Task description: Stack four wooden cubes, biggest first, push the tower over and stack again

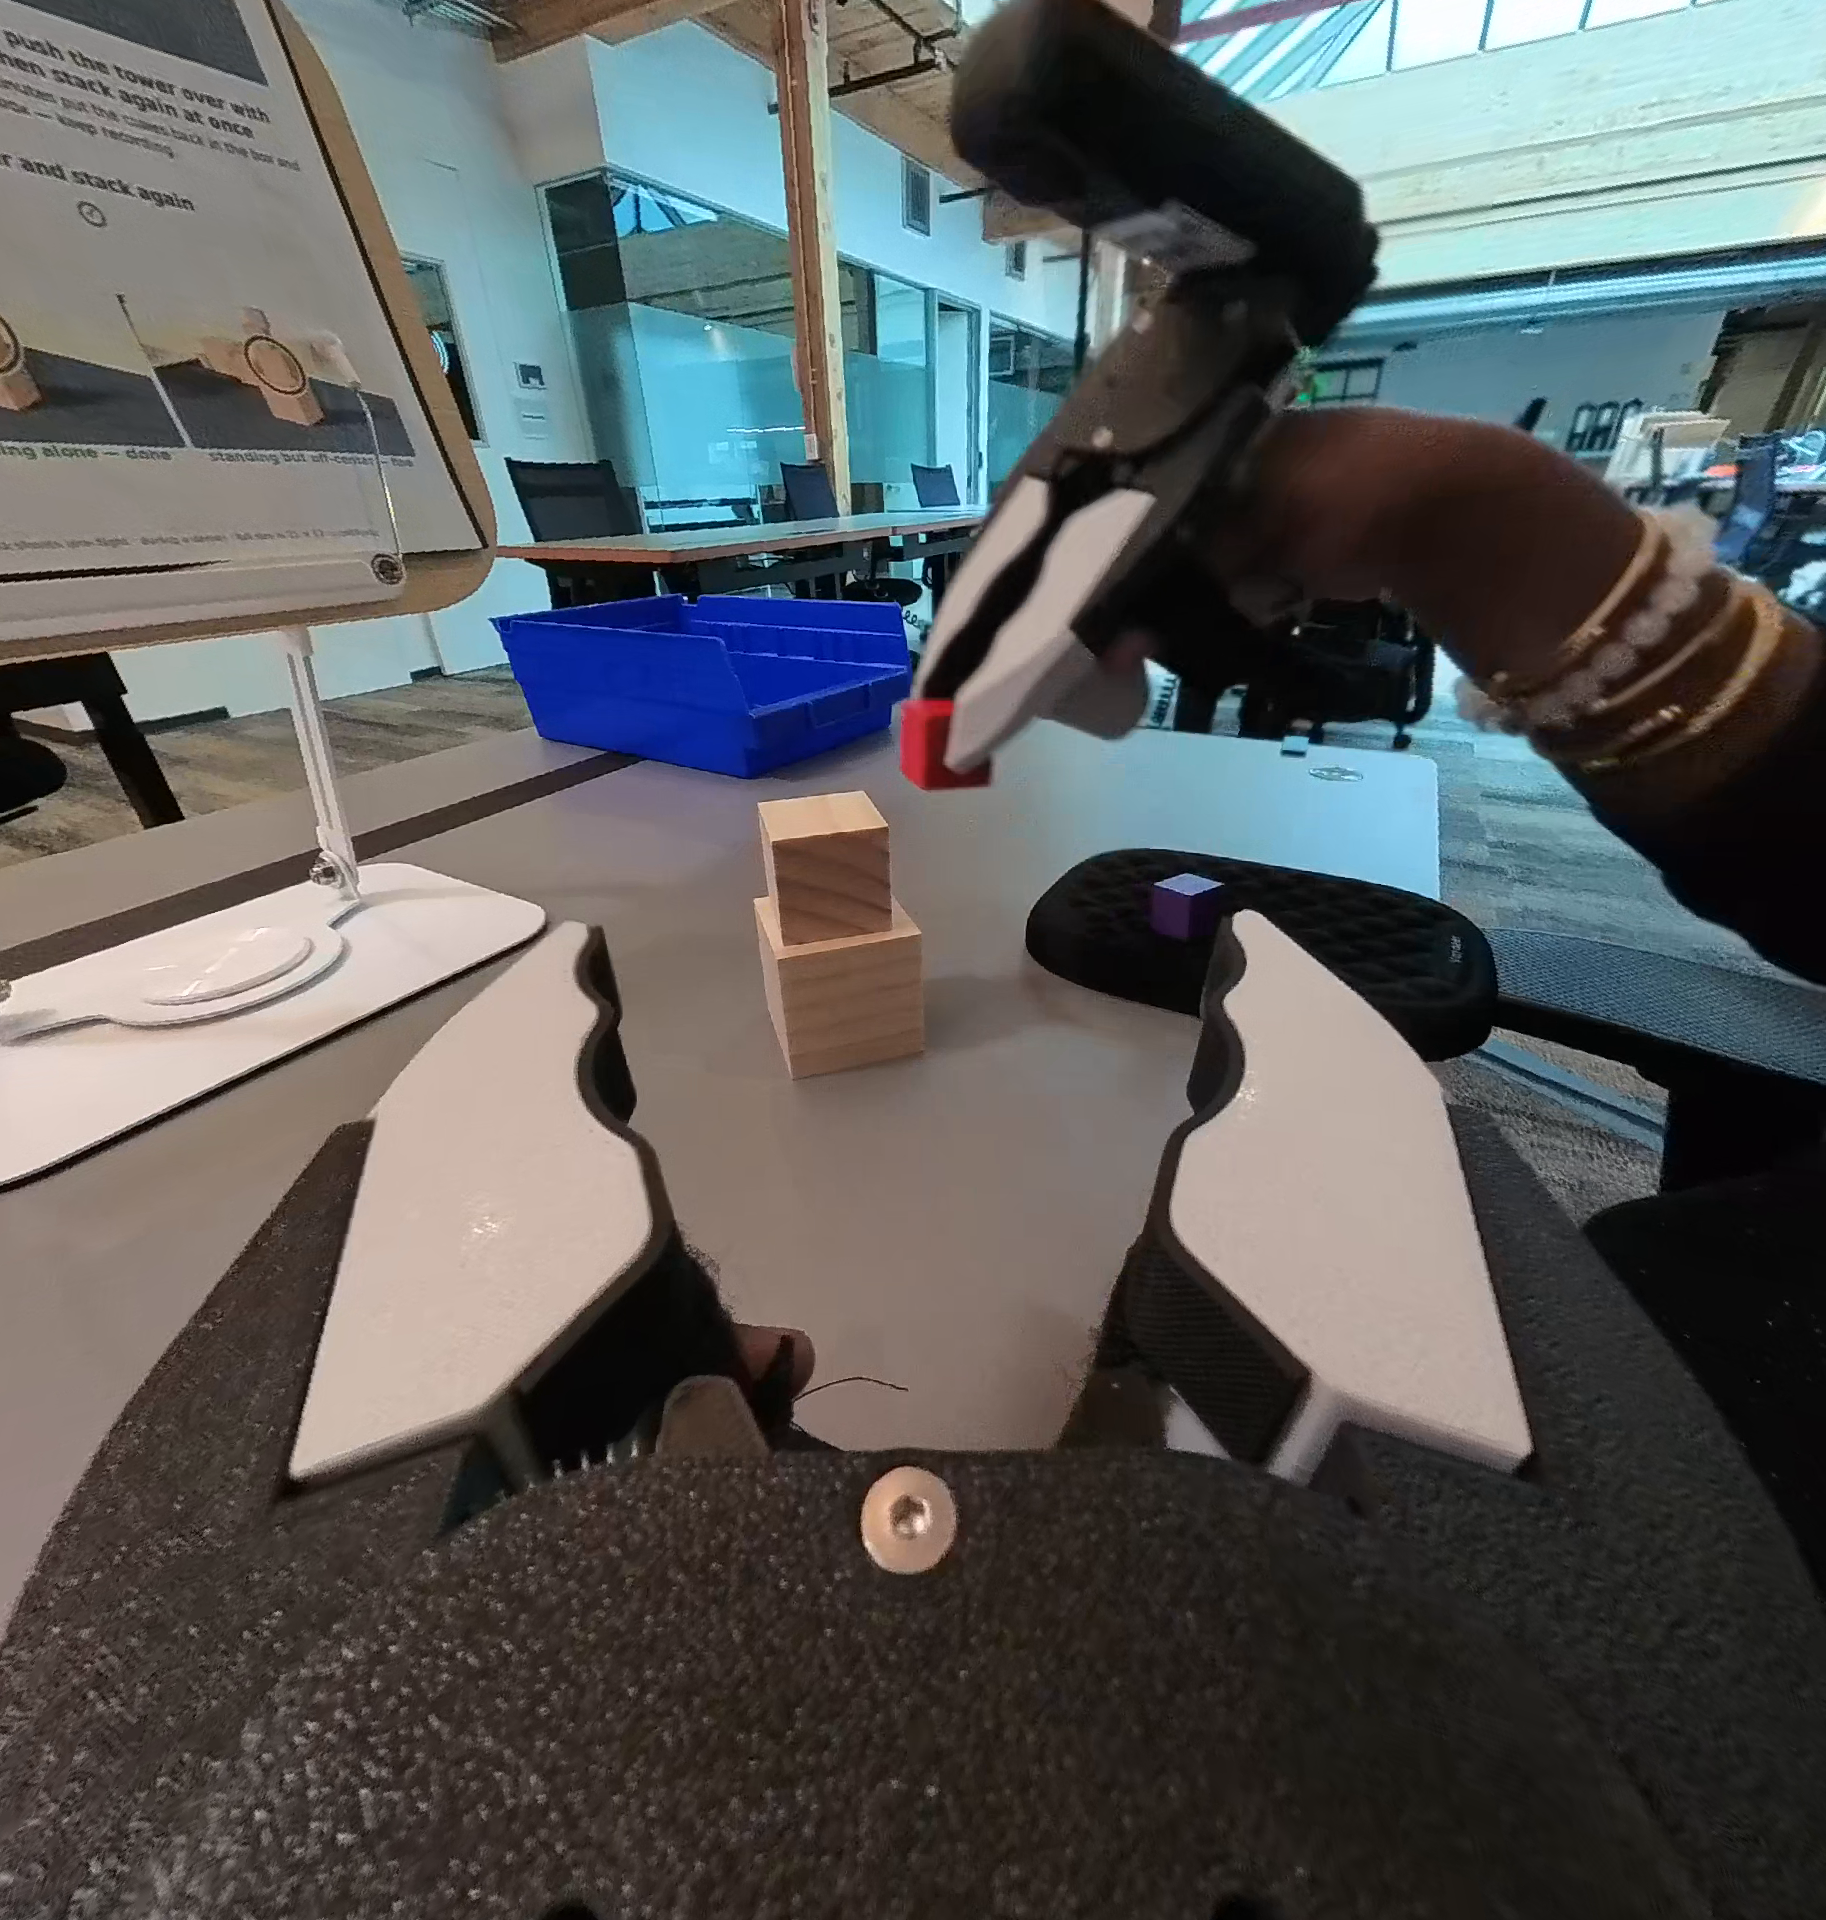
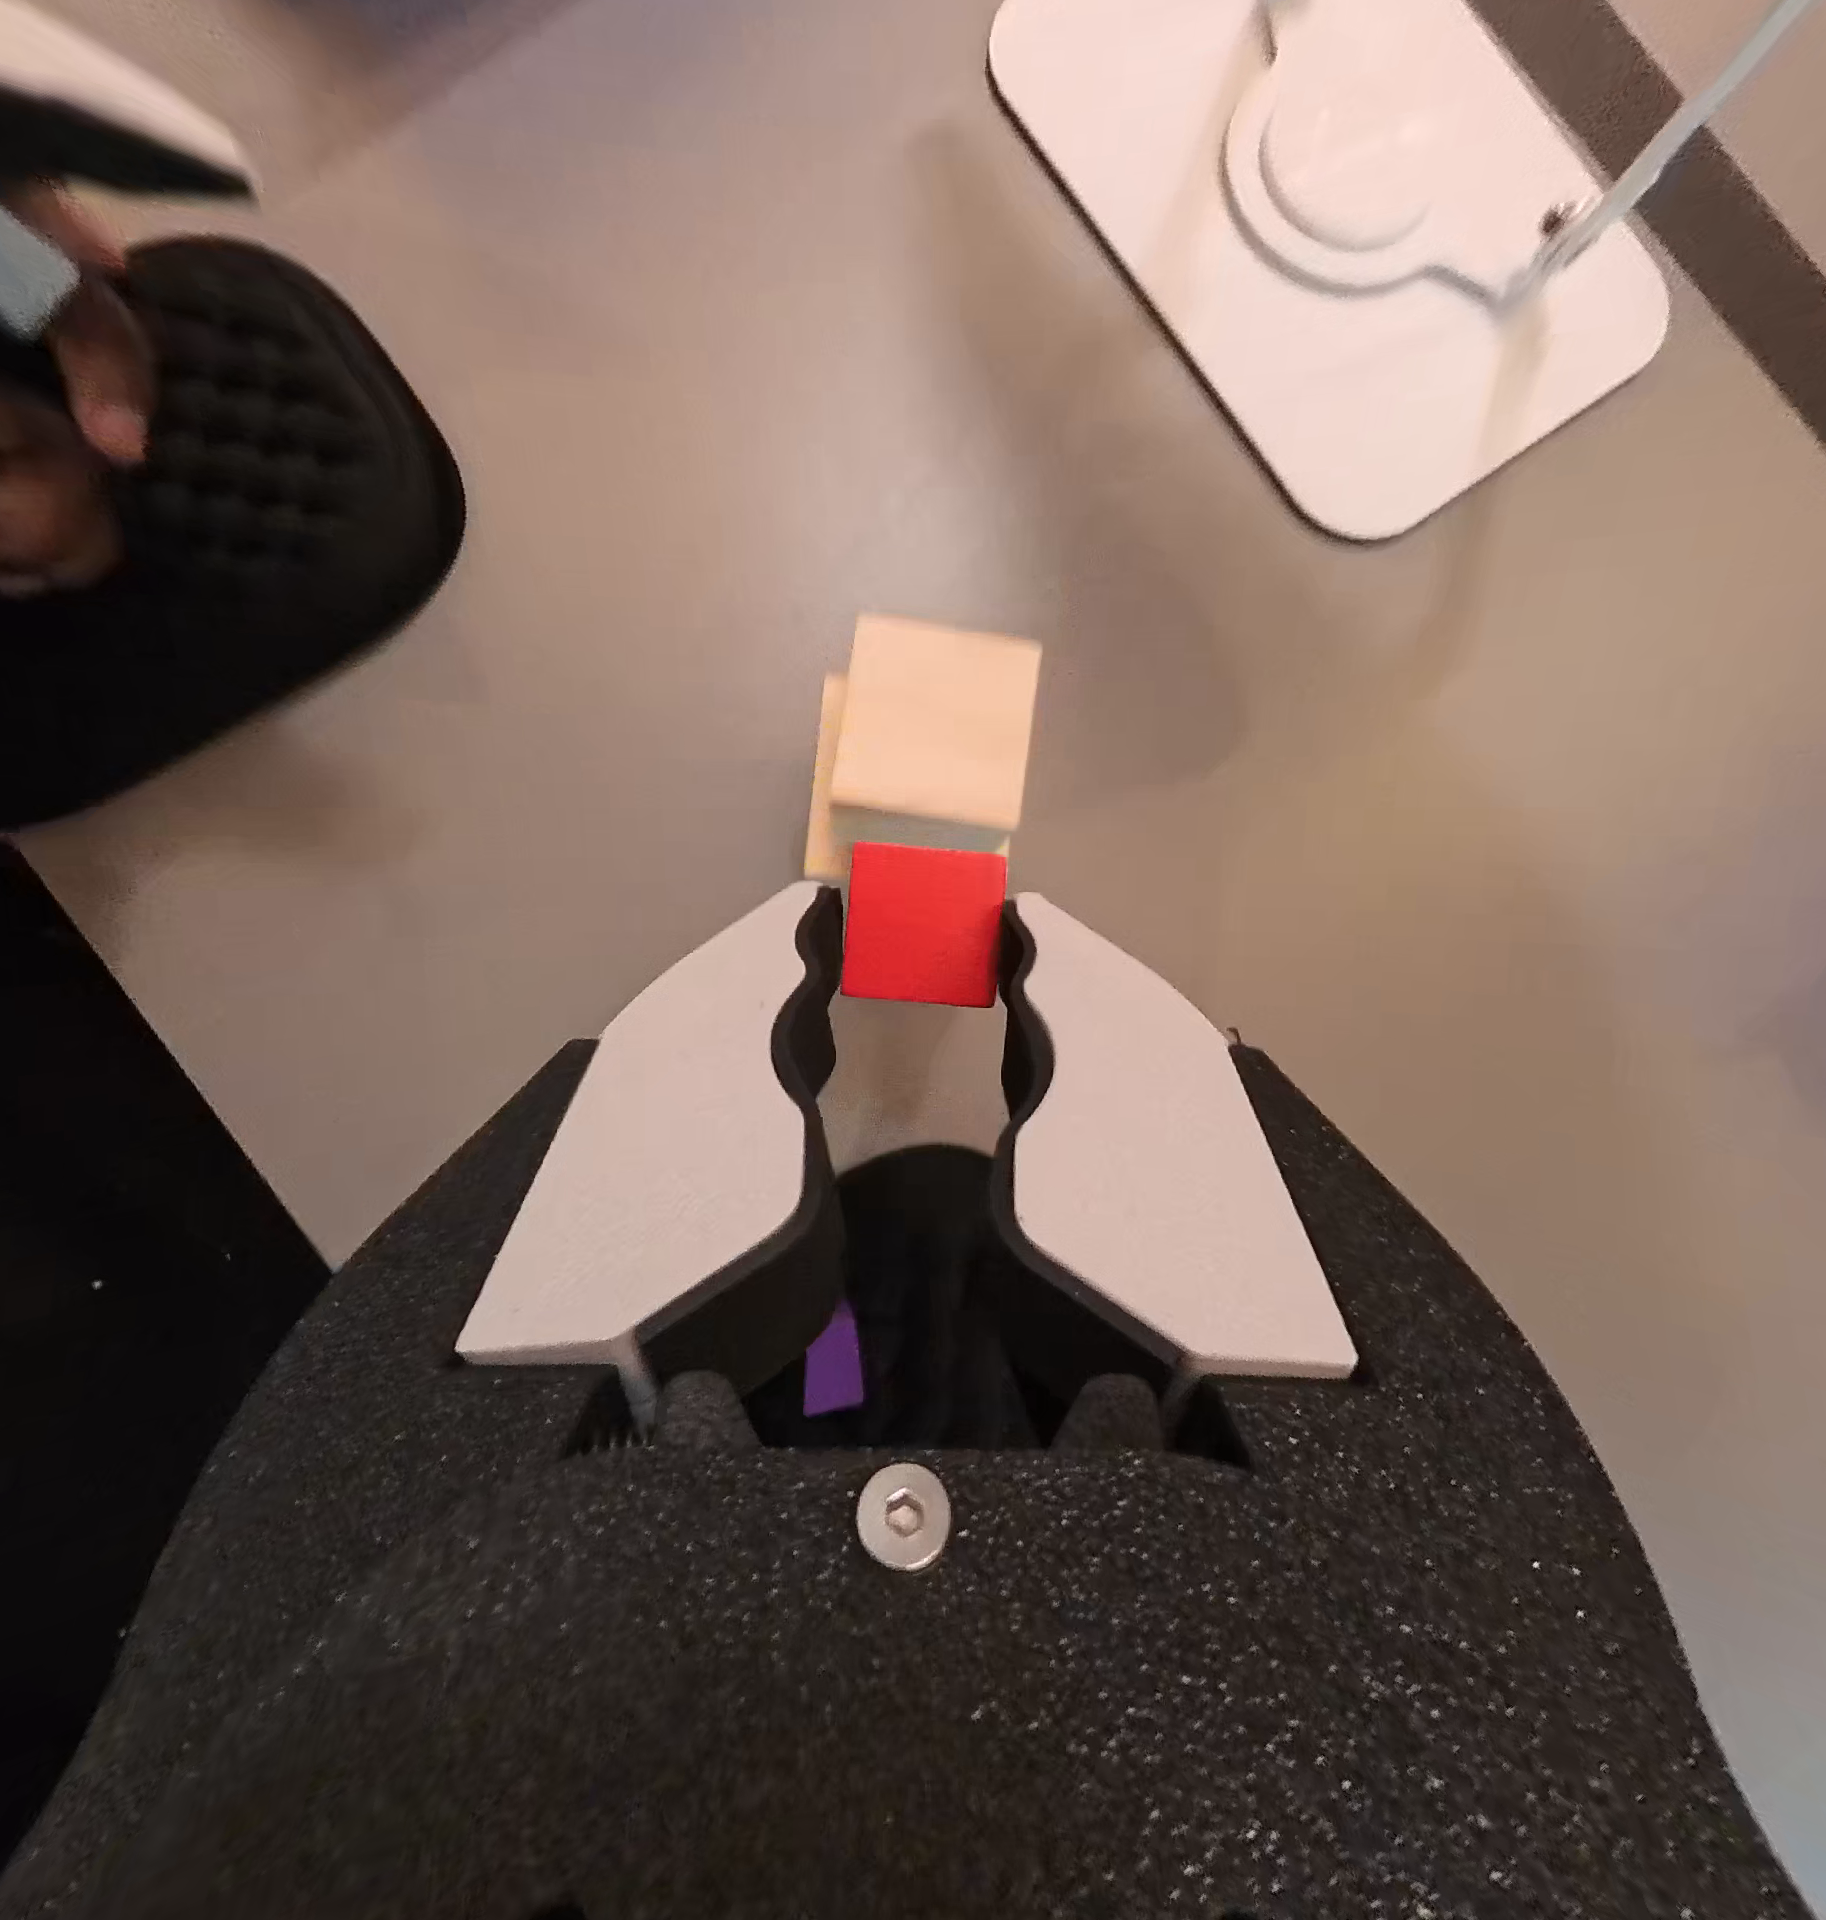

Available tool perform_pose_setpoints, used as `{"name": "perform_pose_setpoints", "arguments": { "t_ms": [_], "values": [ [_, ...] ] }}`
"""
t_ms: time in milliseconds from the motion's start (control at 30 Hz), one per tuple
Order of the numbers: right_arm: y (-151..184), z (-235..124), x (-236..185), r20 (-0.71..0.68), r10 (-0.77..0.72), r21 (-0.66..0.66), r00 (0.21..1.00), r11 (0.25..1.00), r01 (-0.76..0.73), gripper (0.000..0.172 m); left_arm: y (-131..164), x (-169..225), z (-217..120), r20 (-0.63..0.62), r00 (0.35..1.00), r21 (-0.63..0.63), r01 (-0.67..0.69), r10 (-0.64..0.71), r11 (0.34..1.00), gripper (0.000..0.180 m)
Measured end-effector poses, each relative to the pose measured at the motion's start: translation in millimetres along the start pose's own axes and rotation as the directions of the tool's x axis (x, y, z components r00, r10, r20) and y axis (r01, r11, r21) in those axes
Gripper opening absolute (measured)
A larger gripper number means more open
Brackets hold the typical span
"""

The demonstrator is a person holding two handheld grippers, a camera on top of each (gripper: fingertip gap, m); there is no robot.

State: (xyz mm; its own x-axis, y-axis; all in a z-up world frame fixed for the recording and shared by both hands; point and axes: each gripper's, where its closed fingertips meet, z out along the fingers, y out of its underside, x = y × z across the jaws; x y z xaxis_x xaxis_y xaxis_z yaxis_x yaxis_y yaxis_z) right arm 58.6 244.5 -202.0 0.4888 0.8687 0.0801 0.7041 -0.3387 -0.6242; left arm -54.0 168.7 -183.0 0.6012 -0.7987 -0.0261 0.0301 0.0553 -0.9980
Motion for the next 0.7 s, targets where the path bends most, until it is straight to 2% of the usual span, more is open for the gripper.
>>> {"name": "perform_pose_setpoints", "arguments": {
  "t_ms": [200, 367, 700],
  "values": [
    [-30.2, 19.8, 7.9, 0.032, 0.031, -0.056, 0.999, 0.998, -0.029, 0.028, 0.7, -2.7, 0.3, 0.015, 1.0, -0.006, 0.011, -0.01, 1.0, 0.106],
    [-30.5, 29.1, 10.0, 0.018, 0.069, -0.099, 0.997, 0.993, -0.067, 0.028, 0.0, -4.5, -0.5, 0.022, 1.0, 0.001, 0.021, -0.021, 1.0, 0.105],
    [-31.7, 31.6, 4.8, 0.028, 0.058, -0.098, 0.998, 0.994, -0.055, 0.028, -0.1, -3.9, -0.8, 0.016, 1.0, 0.001, 0.022, -0.022, 1.0, 0.106]
  ]
}}
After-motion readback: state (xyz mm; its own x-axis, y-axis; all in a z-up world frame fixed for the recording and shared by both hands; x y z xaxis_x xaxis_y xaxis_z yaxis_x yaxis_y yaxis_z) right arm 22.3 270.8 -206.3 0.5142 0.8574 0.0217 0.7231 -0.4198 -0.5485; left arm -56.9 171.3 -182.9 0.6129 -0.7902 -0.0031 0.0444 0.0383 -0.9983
